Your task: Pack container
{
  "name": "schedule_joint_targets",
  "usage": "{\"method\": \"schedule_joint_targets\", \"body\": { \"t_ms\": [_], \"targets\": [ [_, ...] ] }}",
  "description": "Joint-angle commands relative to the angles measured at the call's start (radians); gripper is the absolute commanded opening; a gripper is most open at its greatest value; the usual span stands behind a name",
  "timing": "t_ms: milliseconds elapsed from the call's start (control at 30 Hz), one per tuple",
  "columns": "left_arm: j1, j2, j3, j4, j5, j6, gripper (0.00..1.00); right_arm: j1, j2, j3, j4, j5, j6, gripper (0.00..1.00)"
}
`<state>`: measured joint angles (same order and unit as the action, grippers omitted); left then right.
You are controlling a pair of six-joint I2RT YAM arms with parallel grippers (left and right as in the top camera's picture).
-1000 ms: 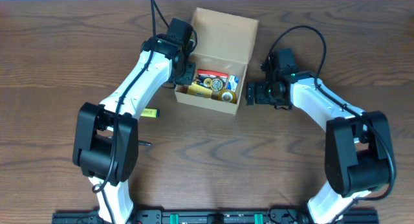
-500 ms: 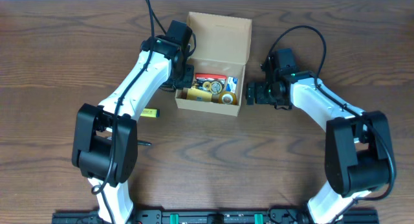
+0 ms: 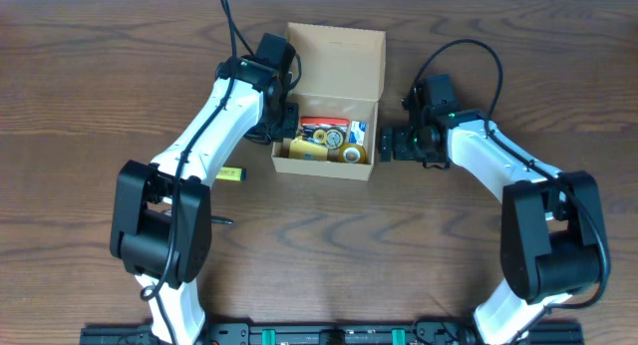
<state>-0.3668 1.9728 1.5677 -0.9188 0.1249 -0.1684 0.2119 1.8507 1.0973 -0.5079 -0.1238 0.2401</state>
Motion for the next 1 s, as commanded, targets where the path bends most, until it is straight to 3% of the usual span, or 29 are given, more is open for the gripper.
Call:
{"method": "schedule_joint_targets", "body": {
  "t_ms": [0, 433, 567, 667, 967],
  "targets": [
    [-0.006, -0.029, -0.002, -0.020, 0.037, -0.020, 0.06, -0.007, 0.001, -0.002, -0.001, -0.004, -0.013, 0.99],
    [-0.023, -0.049, -0.002, -0.058, 0.038, -0.042, 0.06, -0.007, 0.001, -0.002, -0.001, -0.004, -0.013, 0.99],
    [-0.028, -0.051, -0.002, -0.050, 0.065, -0.053, 0.13, -0.007, 0.001, -0.002, -0.001, -0.004, -0.013, 0.99],
    [-0.029, -0.051, -0.002, -0.041, 0.087, -0.072, 0.06, -0.007, 0.001, -0.002, -0.001, -0.004, -0.013, 0.99],
    [-0.043, -0.055, -0.002, -0.008, 0.113, -0.171, 0.06, -0.007, 0.001, -0.002, -0.001, -0.004, -0.013, 0.99]
  ]
}}
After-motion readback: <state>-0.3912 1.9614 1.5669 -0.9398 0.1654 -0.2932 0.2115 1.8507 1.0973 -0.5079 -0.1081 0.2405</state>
